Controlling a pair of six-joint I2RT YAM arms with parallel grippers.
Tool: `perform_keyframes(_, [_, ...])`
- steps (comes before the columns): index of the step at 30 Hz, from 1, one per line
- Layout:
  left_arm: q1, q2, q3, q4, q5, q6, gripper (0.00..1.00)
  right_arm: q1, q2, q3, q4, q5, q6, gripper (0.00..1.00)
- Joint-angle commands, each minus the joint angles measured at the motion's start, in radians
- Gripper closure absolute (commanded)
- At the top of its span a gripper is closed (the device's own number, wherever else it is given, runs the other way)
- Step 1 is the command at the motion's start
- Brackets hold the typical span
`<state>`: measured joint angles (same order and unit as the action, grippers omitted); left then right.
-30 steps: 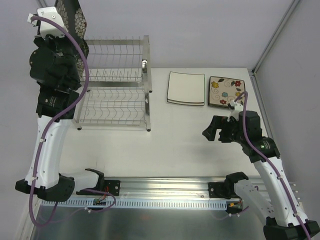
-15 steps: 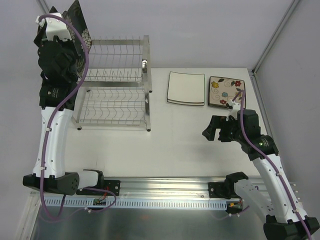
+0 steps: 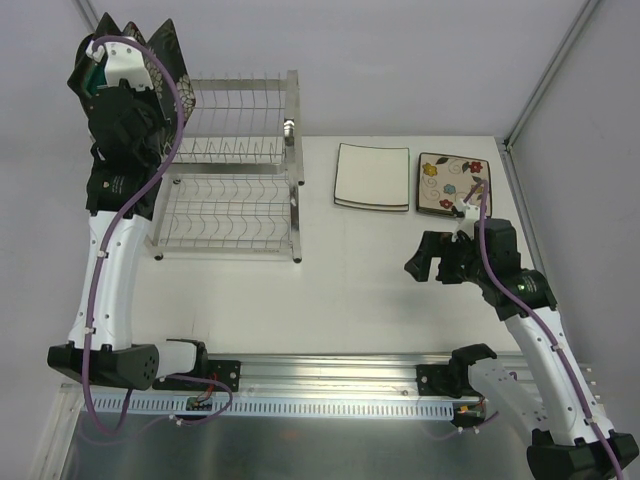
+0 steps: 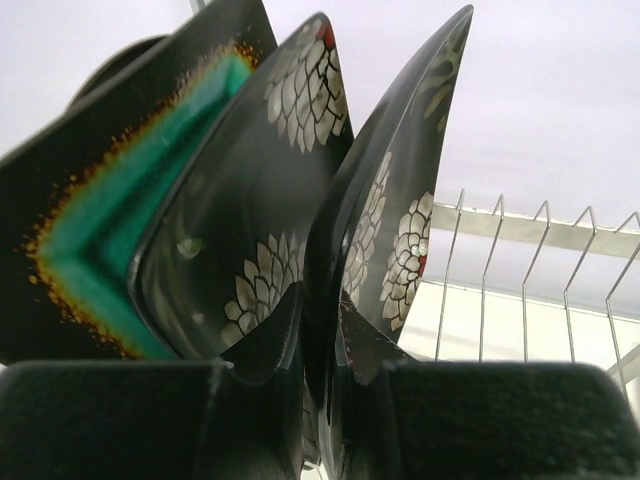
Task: Load the plates into the dish rack
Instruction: Insert the plate into the dish rack
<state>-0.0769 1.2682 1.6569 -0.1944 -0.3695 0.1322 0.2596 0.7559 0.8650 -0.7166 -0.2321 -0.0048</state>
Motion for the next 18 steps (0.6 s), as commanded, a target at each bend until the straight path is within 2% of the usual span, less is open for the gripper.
perform_keyframes(1, [0.009,-0.064,0.017,0.225,-0.002,-0.045,1.0,-0.005,0.005,0.032,0.009,-0.003,-0.018,0.0])
perform_keyframes(18, [0.009,-0.141,-0.019,0.312,-0.046,-0.019,1.0,-0.005,0.011,0.034,0.016,-0.004,-0.017,0.01])
